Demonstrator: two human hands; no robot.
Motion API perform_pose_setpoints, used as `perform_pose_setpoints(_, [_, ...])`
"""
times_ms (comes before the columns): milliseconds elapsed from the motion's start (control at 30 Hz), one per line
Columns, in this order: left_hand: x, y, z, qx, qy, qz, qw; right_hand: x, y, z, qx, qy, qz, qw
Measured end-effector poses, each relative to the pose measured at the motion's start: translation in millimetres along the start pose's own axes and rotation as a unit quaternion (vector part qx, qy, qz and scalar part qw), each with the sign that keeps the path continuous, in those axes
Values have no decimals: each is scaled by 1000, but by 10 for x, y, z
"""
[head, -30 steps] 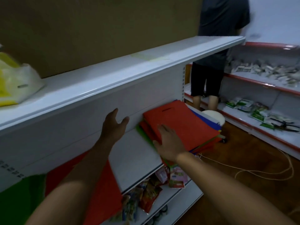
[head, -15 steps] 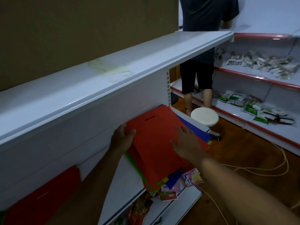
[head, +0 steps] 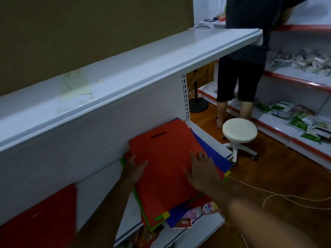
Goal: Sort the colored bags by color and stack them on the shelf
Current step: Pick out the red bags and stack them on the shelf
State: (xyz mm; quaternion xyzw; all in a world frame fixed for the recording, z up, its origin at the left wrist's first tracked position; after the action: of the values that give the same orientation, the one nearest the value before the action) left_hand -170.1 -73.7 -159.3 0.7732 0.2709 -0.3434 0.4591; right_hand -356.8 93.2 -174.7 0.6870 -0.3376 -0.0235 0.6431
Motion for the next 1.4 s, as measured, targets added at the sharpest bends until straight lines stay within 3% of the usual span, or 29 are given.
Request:
perform_pose_setpoints(533, [129, 237, 90, -28, 17, -92, 995, 199, 197, -137, -60, 39, 74, 995])
perform_pose_setpoints(800, [-32, 281, -6, -43, -24, -44, 998, 125, 134, -143, -36, 13, 64, 997])
perform_pose_setpoints(1033, [-168, 164, -36, 40, -42, -132, 990, -53, 82, -93, -39, -26, 86, 995])
perform_pose_setpoints(1400, [-255, 667, -6, 46, -57, -246, 967, 148, 181, -84, -113, -65, 250, 959])
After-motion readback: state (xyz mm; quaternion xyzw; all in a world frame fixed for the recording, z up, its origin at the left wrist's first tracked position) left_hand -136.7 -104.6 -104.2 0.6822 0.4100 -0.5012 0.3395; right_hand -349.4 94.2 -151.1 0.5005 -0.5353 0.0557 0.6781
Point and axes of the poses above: each hand's wrist, its own z-axis towards the middle knuckle, its own y-axis out of the back of the hand, x = y × z, the point moved 10 cm from there along z, towards the middle knuckle, and after that the axes turned 6 degrees about y, right-handed, at the moved point
